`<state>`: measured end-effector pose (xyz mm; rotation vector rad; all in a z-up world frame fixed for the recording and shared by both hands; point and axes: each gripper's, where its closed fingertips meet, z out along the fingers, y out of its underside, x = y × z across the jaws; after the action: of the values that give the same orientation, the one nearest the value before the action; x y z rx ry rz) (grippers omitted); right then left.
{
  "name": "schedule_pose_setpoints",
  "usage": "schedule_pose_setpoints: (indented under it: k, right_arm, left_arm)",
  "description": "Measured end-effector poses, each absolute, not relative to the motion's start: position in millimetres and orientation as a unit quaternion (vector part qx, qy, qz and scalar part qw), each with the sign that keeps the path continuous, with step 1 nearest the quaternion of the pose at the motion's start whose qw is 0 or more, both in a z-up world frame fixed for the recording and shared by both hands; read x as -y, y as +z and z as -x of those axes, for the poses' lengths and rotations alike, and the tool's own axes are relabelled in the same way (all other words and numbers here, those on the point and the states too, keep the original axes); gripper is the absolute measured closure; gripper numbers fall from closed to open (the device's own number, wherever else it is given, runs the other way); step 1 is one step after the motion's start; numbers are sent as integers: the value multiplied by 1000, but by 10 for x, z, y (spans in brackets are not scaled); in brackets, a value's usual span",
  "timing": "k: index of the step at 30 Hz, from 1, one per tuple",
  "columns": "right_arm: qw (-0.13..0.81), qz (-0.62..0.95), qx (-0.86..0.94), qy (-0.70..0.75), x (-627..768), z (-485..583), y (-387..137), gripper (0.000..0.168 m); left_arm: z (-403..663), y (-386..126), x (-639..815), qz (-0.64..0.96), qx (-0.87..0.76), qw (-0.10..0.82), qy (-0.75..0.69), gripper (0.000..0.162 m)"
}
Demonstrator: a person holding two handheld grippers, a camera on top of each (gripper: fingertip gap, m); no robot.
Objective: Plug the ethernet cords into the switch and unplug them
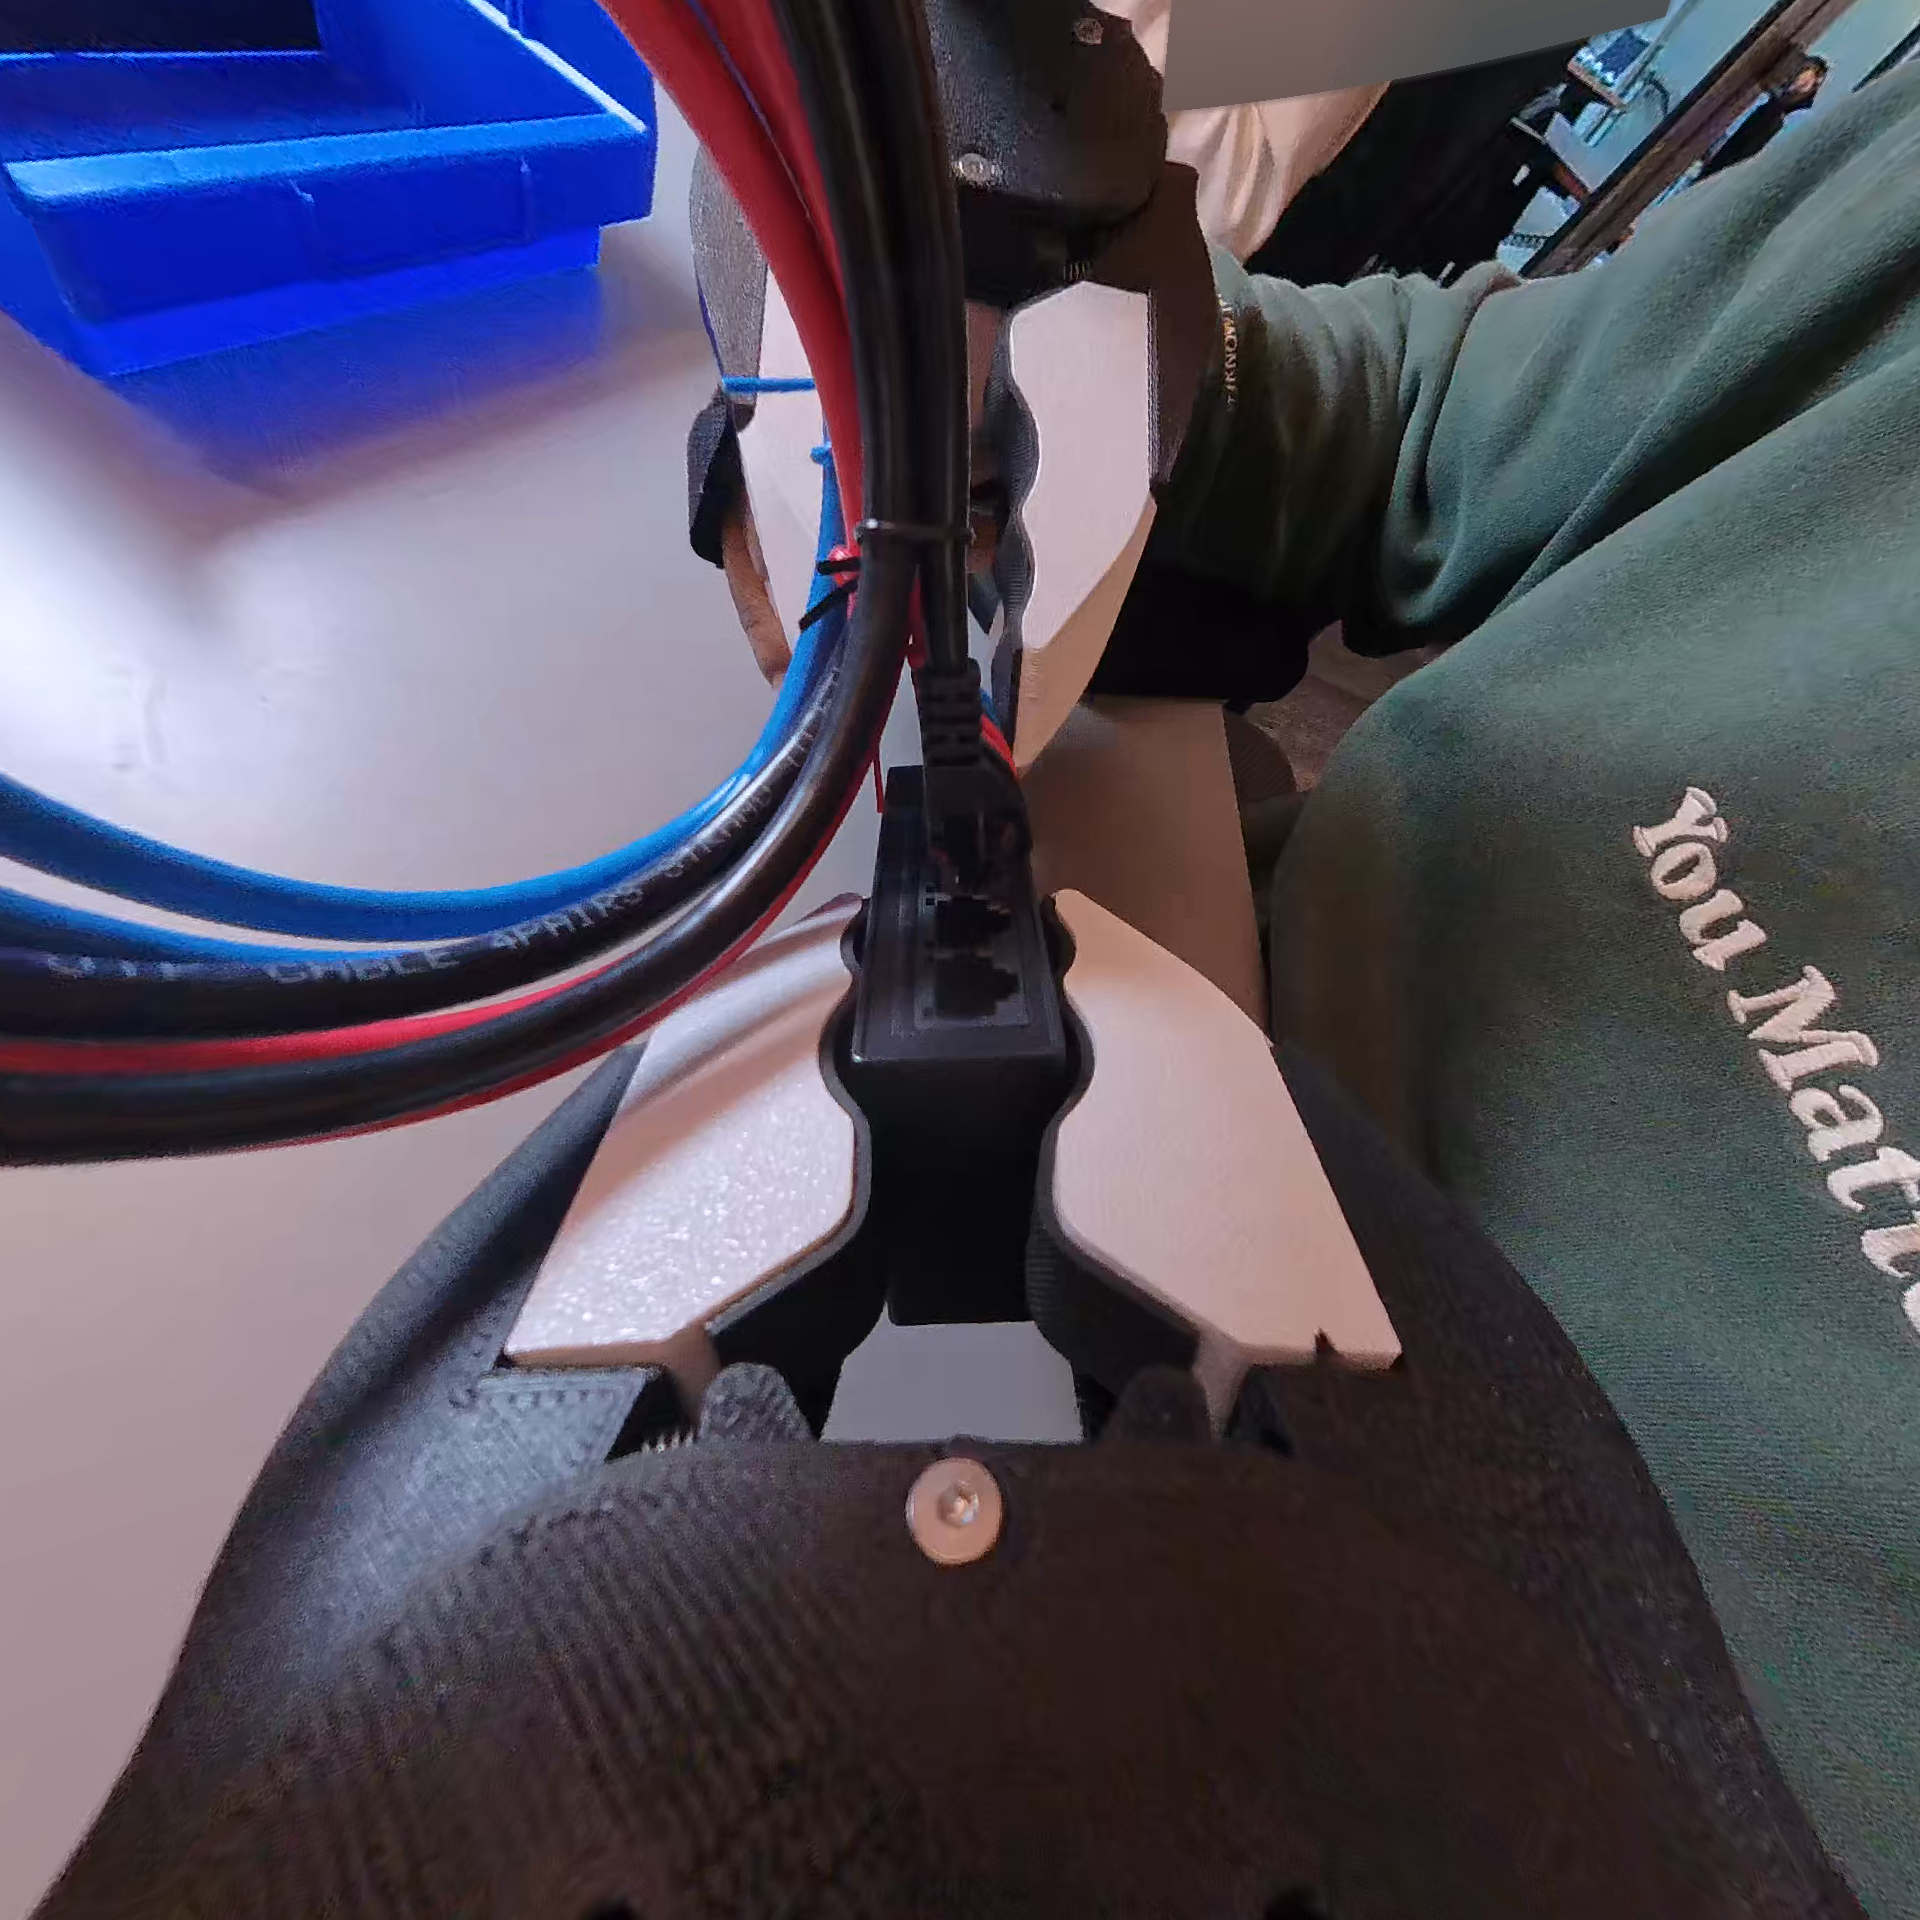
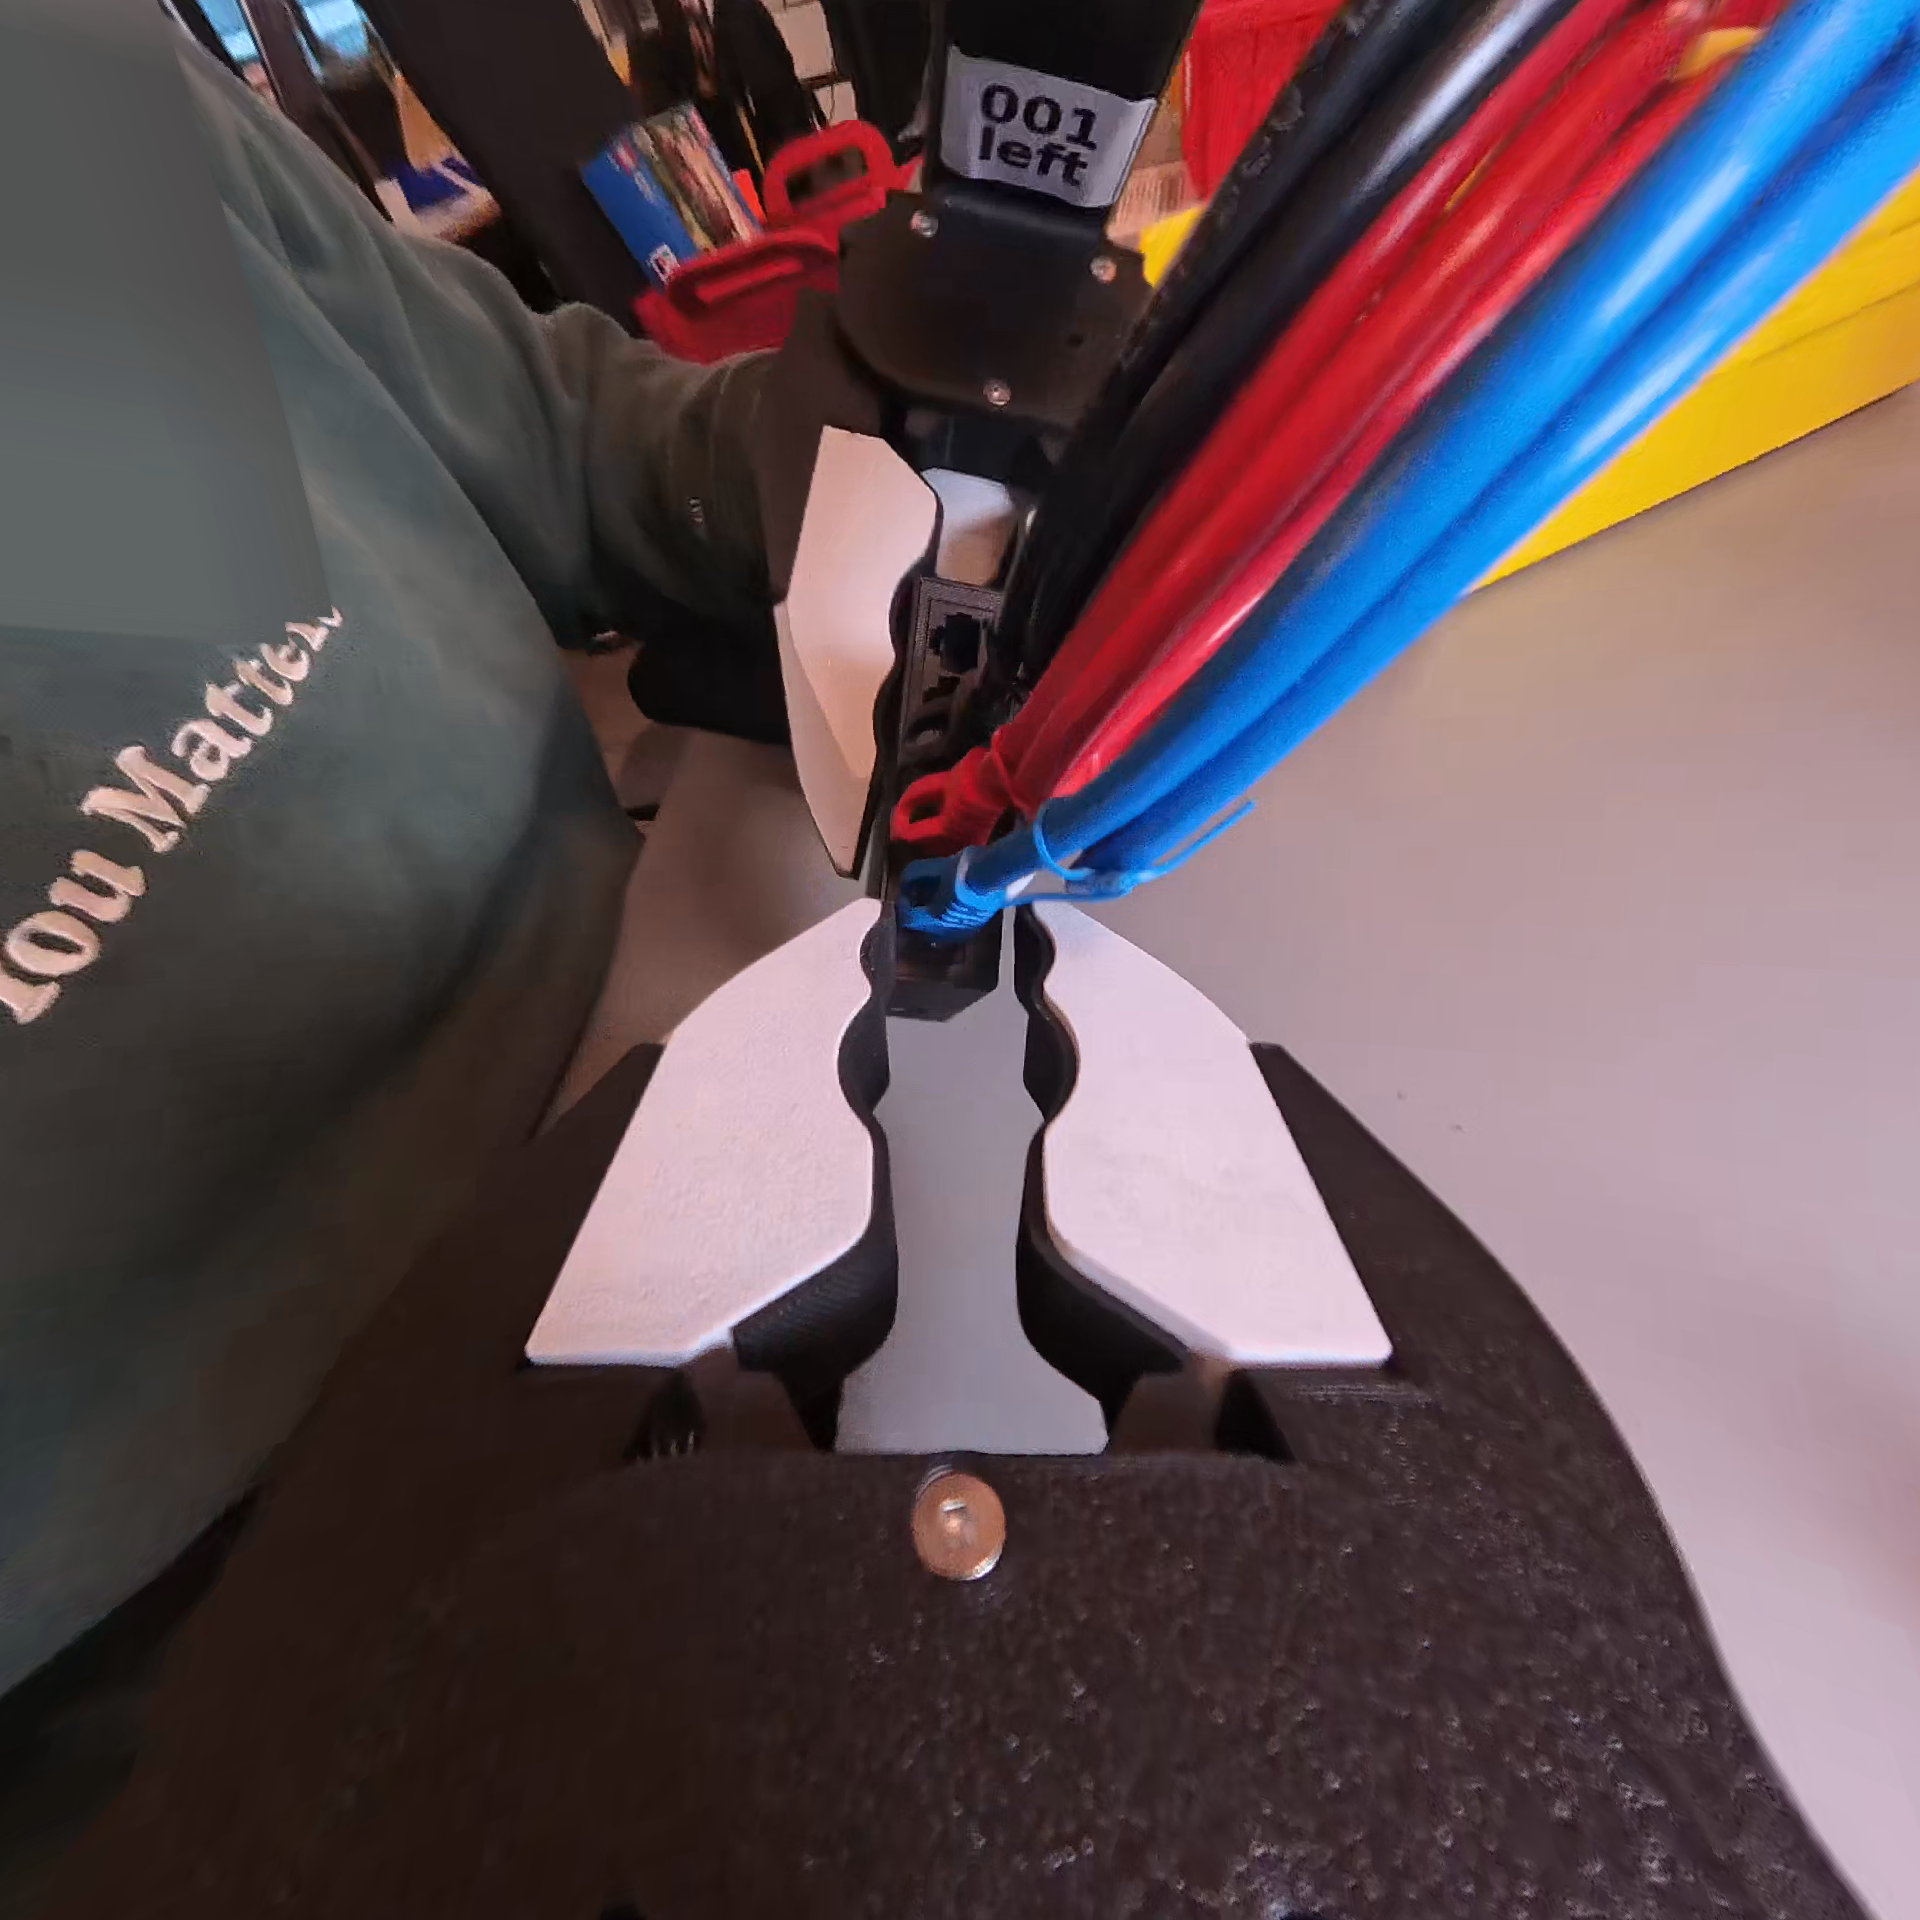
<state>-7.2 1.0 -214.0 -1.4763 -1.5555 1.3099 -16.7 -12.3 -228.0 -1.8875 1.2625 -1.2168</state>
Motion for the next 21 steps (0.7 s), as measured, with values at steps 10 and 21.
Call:
schedule_pose_setpoints:
  k: [10, 21]
  right_arm:
    - [330, 554, 561, 519, 53, 153, -2128, 155]
    - [346, 545, 442, 622, -138, 71, -1834, 155]
  left_arm:
    - [203, -2060, 90, 660, -480, 333, -471, 131]
    - [139, -2056, -24, 652, -418, 353, -525, 123]
